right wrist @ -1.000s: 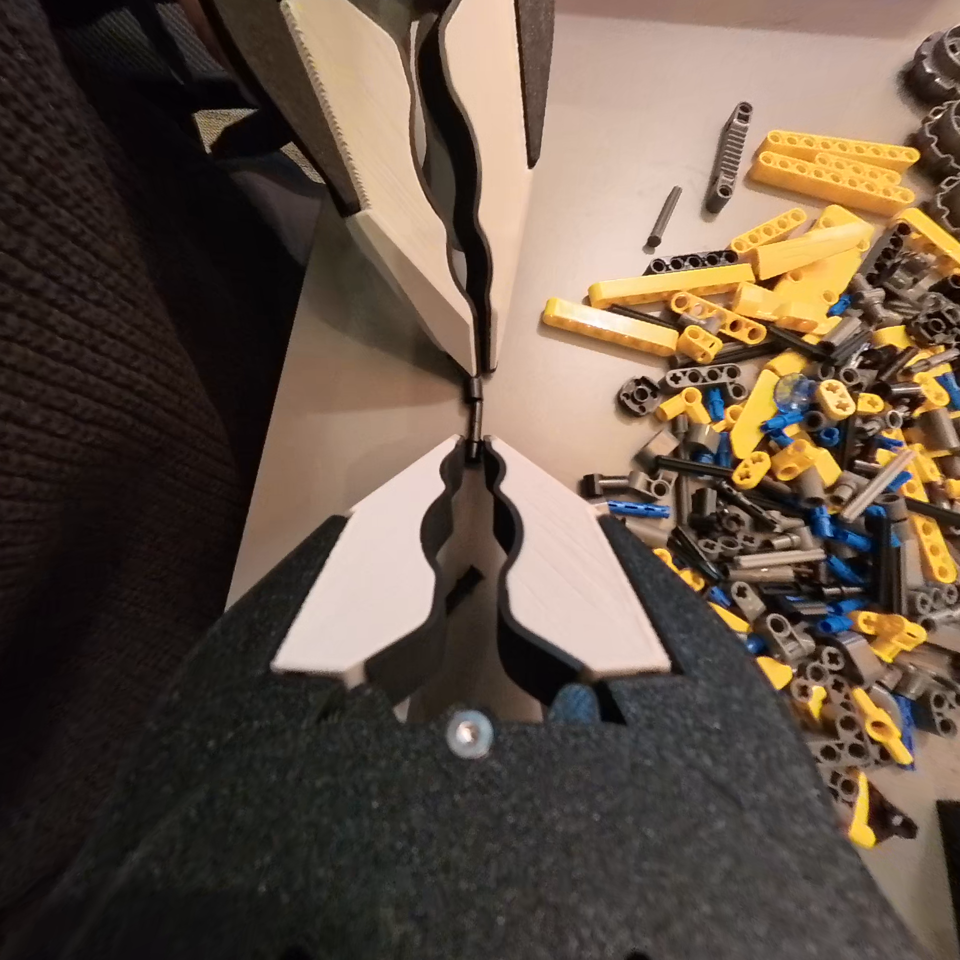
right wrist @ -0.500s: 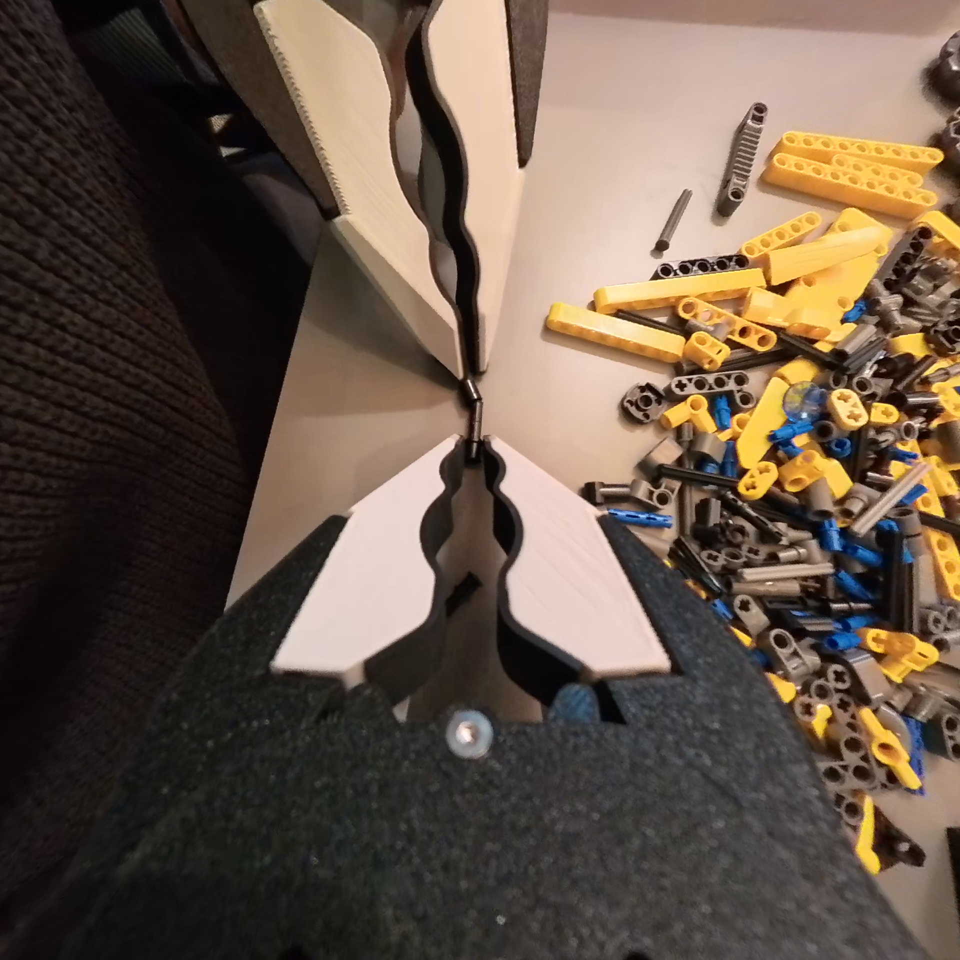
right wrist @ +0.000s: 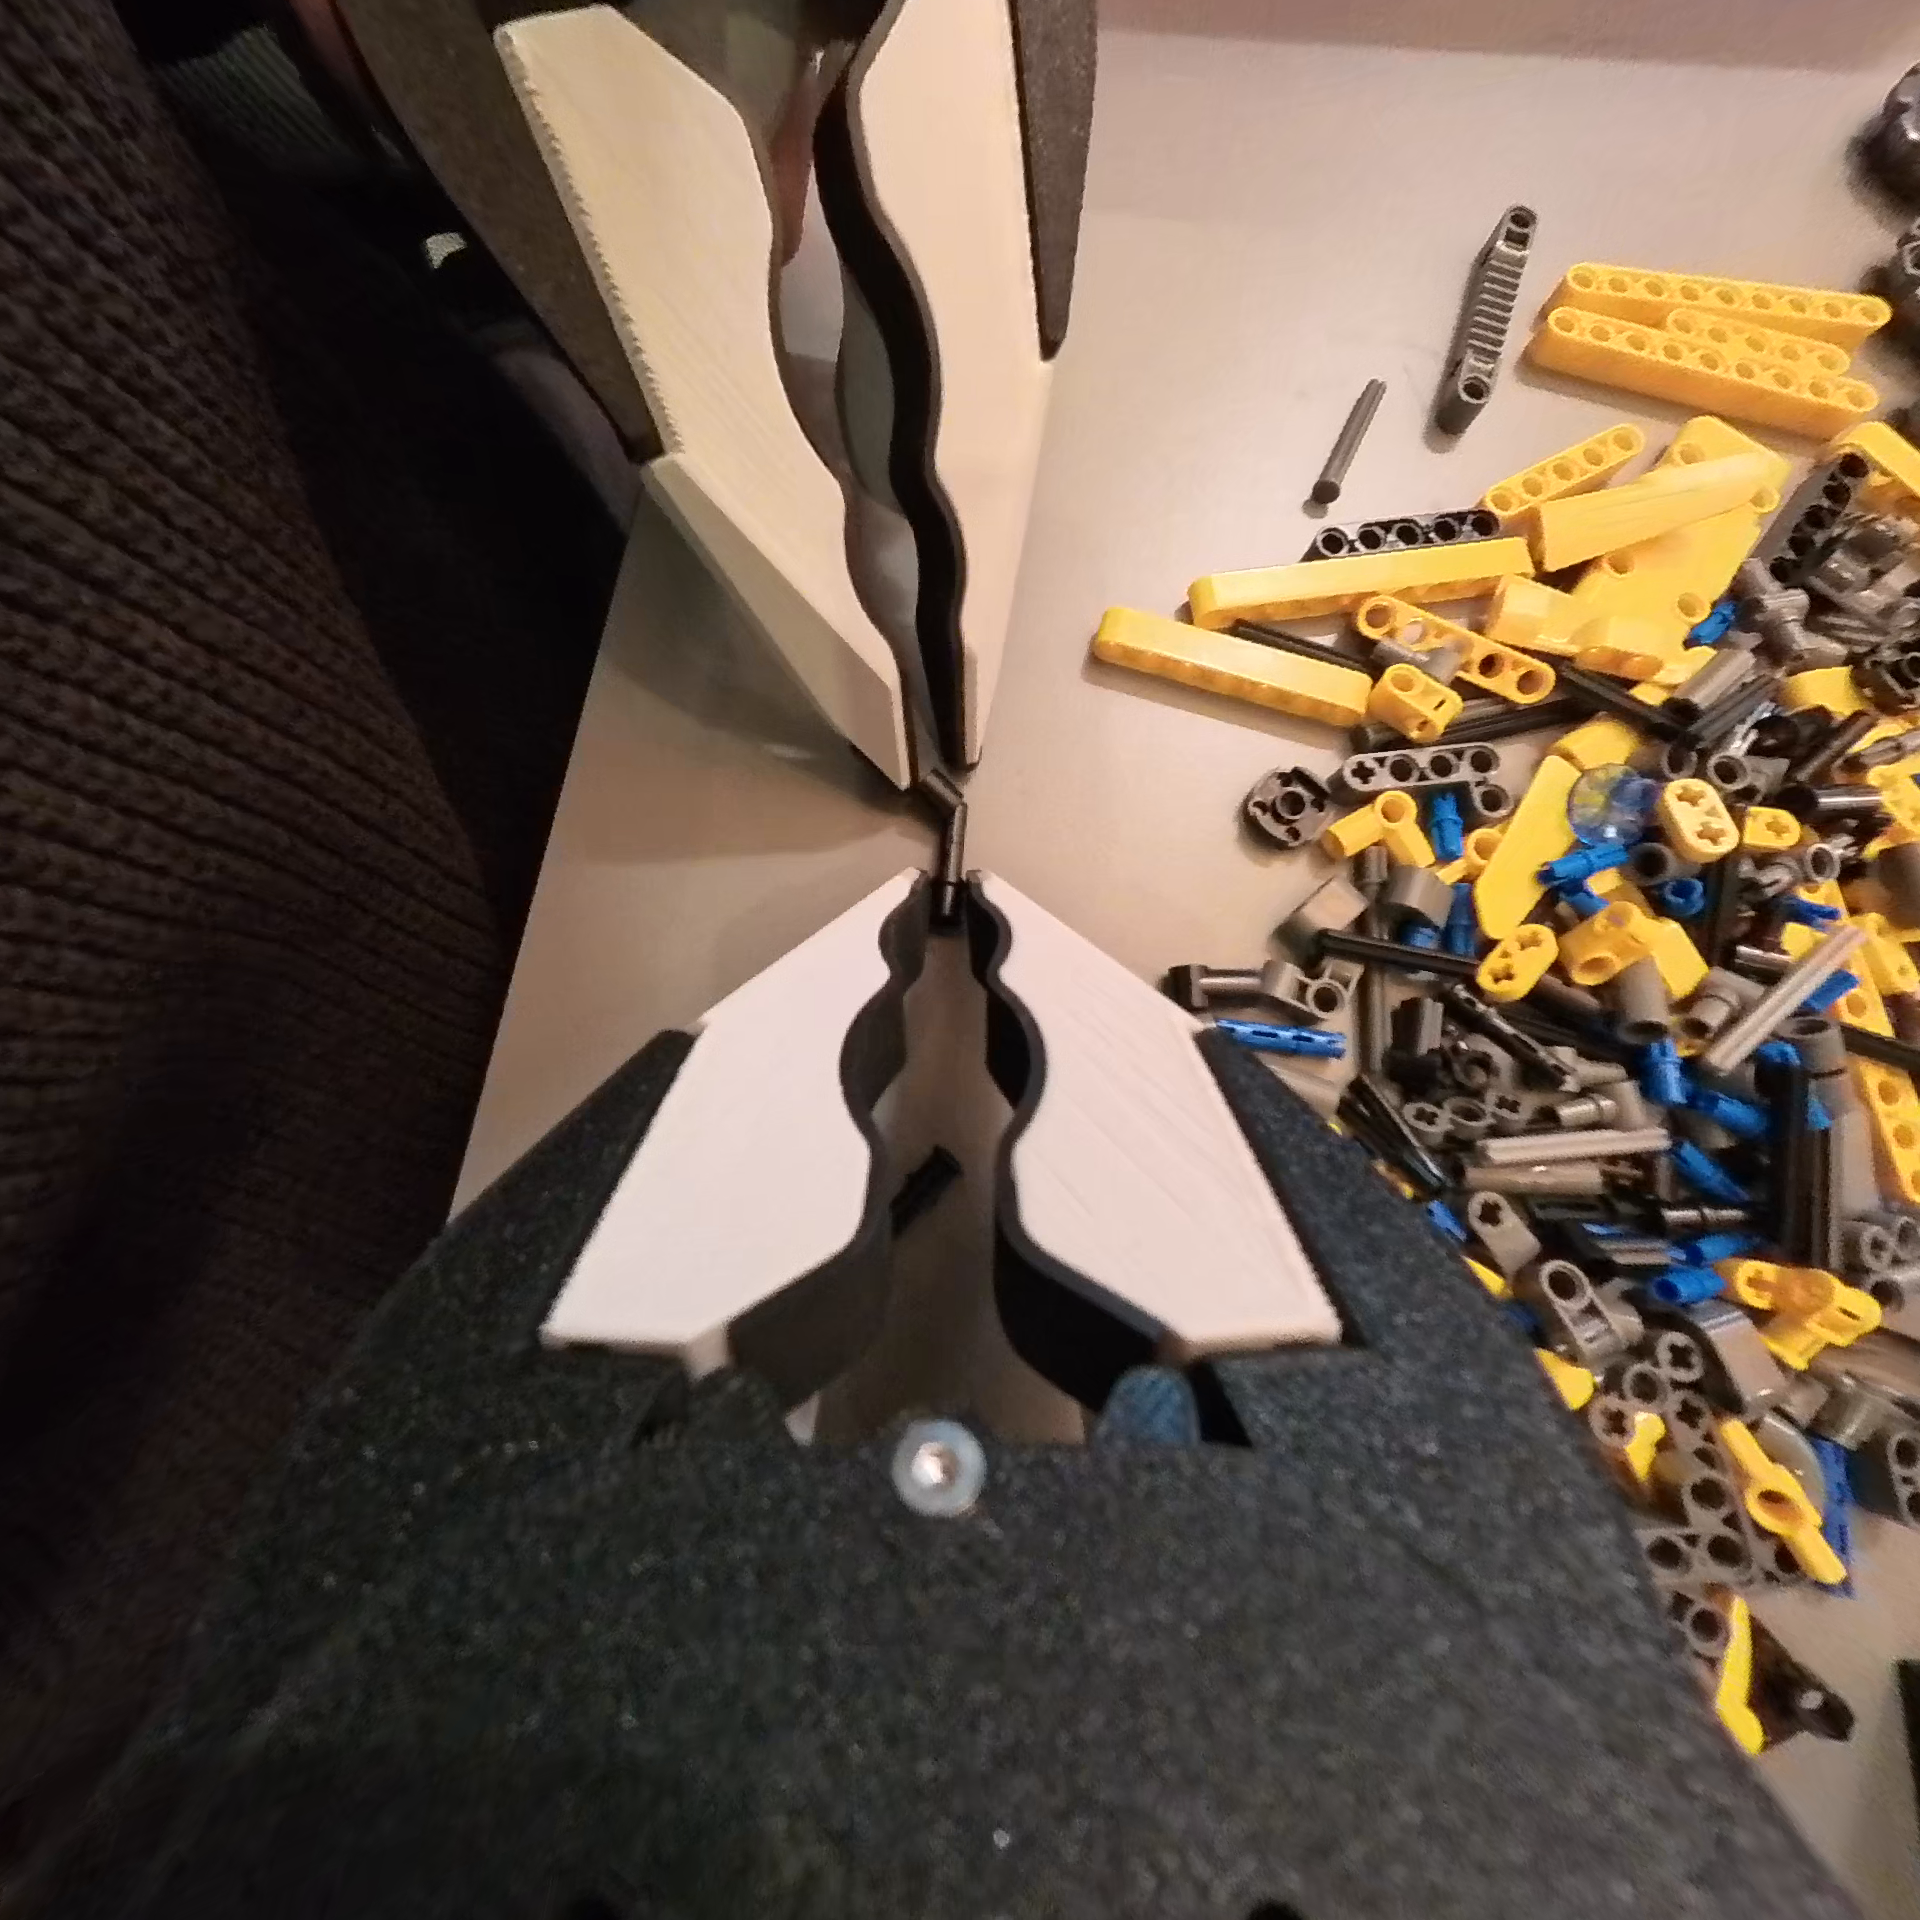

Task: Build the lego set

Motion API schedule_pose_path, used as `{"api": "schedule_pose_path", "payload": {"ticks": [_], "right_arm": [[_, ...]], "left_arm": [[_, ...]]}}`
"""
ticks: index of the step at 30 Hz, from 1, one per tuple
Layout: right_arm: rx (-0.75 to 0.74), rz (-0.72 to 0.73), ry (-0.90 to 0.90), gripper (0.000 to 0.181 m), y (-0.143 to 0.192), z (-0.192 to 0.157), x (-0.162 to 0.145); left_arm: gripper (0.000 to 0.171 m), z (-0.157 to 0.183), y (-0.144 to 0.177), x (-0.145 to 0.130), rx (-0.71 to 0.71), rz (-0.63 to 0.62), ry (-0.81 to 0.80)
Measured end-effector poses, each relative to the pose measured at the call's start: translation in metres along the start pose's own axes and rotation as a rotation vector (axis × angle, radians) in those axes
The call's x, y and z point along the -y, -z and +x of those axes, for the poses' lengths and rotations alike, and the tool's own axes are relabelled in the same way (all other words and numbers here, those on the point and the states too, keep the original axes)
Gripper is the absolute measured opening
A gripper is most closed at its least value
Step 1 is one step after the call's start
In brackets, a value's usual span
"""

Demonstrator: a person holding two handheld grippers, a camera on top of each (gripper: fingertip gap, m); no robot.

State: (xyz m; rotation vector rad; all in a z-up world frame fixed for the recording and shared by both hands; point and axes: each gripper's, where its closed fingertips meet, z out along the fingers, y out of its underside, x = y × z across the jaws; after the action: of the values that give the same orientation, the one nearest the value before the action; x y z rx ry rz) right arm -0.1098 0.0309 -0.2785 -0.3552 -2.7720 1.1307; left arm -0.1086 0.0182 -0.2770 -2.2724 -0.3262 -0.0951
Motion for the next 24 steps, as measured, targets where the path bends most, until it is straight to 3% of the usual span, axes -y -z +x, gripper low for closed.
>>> {"api": "schedule_pose_path", "payload": {"ticks": [24], "right_arm": [[0.013, 0.015, 0.01, 0.006, 0.0001, -0.0011, 0.0001]], "left_arm": [[0.007, -0.0018, 0.0003, 0.0002, 0.008, 0.005, 0.02]]}}
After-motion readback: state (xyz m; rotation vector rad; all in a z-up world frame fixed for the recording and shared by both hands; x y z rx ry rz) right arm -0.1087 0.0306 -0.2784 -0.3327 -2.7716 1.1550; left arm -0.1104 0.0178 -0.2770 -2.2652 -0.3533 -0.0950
